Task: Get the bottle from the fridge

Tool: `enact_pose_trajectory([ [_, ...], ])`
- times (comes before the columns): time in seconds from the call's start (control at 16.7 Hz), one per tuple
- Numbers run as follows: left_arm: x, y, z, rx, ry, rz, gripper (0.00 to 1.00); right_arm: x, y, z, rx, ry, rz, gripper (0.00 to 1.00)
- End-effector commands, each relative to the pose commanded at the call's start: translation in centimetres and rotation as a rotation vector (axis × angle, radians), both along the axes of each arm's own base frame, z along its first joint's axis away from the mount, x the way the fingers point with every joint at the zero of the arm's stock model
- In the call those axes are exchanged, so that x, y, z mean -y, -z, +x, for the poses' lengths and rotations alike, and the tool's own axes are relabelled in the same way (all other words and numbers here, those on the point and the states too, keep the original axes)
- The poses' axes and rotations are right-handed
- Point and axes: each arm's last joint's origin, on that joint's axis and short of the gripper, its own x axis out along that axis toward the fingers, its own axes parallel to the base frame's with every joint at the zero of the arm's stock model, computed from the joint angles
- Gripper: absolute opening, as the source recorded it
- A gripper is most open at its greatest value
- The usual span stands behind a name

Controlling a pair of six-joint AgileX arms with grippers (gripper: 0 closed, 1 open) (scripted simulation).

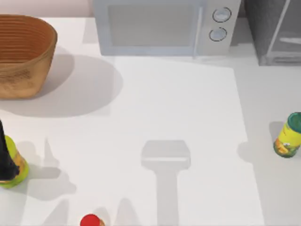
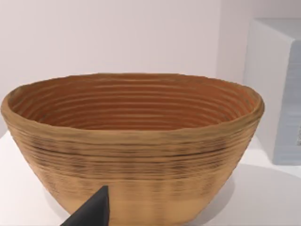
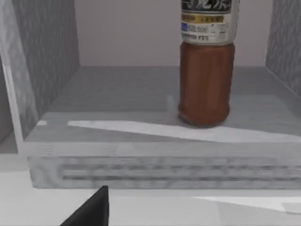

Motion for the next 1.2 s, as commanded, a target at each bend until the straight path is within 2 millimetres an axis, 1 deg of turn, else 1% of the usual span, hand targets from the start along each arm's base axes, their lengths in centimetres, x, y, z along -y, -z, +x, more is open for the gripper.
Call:
enact_pose_trajectory([
  [0.42,0.0,0.0,0.0,0.000,0.000,0.000,1.00,0.1,0.2,0.1,-0.001,-0.003,0.000,1.00],
  [0.48,0.0,0.0,0.0,0.000,0.000,0.000,1.00,0.2,0.3,0.3,-0.004,-0.004,0.001,1.00],
  [0.6,0.0,0.0,0.0,0.000,0.000,0.000,1.00,0.5,0.5,1.7,-0.011,-0.005,0.001,1.00],
  [0.66,0.0,0.0,0.0,0.000,0.000,0.000,1.00,0.8,0.5,2.8,-0.014,-0.005,0.000,1.00],
  [0.78,0.0,0.0,0.0,0.000,0.000,0.000,1.00,1.6,0.4,5.6,-0.013,-0.004,-0.004,1.00],
  [1.02,0.0,0.0,0.0,0.000,0.000,0.000,1.00,2.8,-0.8,13.2,0.014,0.001,-0.018,1.00],
  [1.14,0.0,0.0,0.0,0.000,0.000,0.000,1.00,2.9,-1.5,16.7,0.019,0.004,-0.019,1.00],
  [1.2,0.0,0.0,0.0,0.000,0.000,0.000,1.00,2.8,-1.8,18.0,0.016,0.006,-0.017,1.00],
])
